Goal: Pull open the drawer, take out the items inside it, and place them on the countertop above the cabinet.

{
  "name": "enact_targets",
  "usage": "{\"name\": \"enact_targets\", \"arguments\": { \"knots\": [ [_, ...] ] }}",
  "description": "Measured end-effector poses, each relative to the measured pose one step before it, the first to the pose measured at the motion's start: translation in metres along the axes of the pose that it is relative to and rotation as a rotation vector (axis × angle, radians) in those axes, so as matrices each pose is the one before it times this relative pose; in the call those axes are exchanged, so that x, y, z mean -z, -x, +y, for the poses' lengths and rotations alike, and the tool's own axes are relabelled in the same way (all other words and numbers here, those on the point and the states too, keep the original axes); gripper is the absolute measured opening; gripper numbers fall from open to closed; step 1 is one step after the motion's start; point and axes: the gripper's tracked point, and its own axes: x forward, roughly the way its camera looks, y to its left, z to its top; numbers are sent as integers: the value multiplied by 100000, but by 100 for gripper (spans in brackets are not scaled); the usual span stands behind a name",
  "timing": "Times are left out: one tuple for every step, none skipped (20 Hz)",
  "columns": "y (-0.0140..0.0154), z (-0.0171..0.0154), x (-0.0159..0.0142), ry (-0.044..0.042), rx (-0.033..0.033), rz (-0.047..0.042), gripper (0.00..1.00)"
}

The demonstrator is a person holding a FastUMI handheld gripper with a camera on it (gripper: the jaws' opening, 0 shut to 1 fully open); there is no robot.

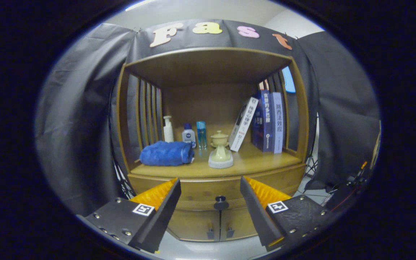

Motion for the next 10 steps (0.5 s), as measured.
{"name": "enact_targets", "arguments": {
  "knots": [
    [1208, -11, -1180, 1359, -469, -1209, 98],
    [1155, -84, -1041, 711, -181, -1000, 98],
    [1221, -26, -1148, -92, -358, -878, 98],
    [1161, 12, -1090, -252, -398, -953, 98],
    [1079, -152, -1051, 330, -395, -743, 98],
    [1059, -21, -1038, 767, -606, -1085, 98],
    [851, -181, -824, 1032, -267, -552, 98],
    [619, -393, -587, 550, -311, 824, 98],
    [787, 35, -231, -420, -1166, 711, 98],
    [746, 110, -158, -817, -1808, 1419, 98]
  ]
}}
